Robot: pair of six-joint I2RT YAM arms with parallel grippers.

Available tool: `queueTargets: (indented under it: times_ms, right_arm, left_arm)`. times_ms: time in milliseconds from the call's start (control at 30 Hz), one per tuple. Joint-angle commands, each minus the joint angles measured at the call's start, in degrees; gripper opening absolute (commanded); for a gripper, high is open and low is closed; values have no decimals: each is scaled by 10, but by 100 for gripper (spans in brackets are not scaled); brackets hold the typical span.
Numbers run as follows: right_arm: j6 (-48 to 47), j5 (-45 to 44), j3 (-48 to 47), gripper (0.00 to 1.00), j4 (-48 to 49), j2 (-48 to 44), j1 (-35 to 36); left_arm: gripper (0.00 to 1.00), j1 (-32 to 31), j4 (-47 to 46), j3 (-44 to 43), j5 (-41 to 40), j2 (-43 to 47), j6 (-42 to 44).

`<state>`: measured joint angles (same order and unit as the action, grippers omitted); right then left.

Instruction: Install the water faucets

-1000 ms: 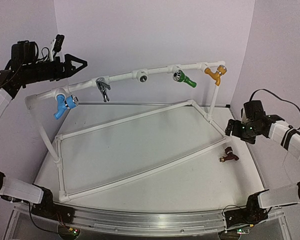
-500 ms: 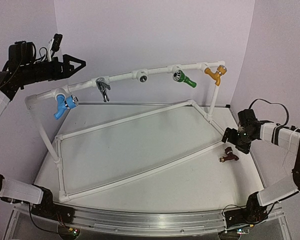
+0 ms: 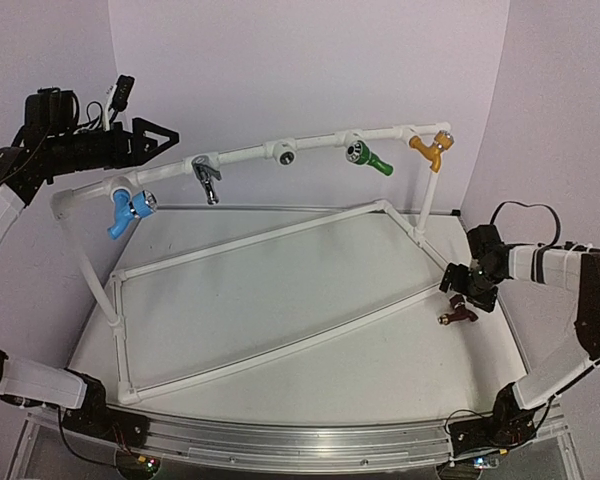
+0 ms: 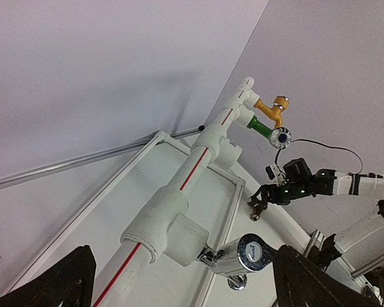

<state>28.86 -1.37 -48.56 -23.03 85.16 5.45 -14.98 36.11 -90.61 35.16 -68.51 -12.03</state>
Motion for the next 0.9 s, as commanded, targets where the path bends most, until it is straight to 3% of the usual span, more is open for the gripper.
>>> queueTargets:
  times_ms: [0,233,367,500,633,767,867]
  right_arm:
    - [-23,-56,-31,98,30,57,-2]
    - [-85,8,-68,90,53,144,-34]
    - [-96,1,-65,85,48,157,-34]
    - [-96,12,-60,73,40,148,-24]
    - [-98,29,-40,51,43,130,-12]
    - [-110,15,-29,16,47,112,16]
    - [-112,-5,-24,9,46,71,66]
  left_arm:
    - [100,-4,-20,5,37,8,-9]
    - [100,-6,-18,10,49,10,-21]
    - [100,-7,-30,19,64,14,-33]
    - [100,-11,-36,19,65,9,-43]
    - [100,-14,-39,19,56,7,-47]
    - [100,-15,-37,15,41,5,-49]
    - [100,-21,-30,5,20,2,-46]
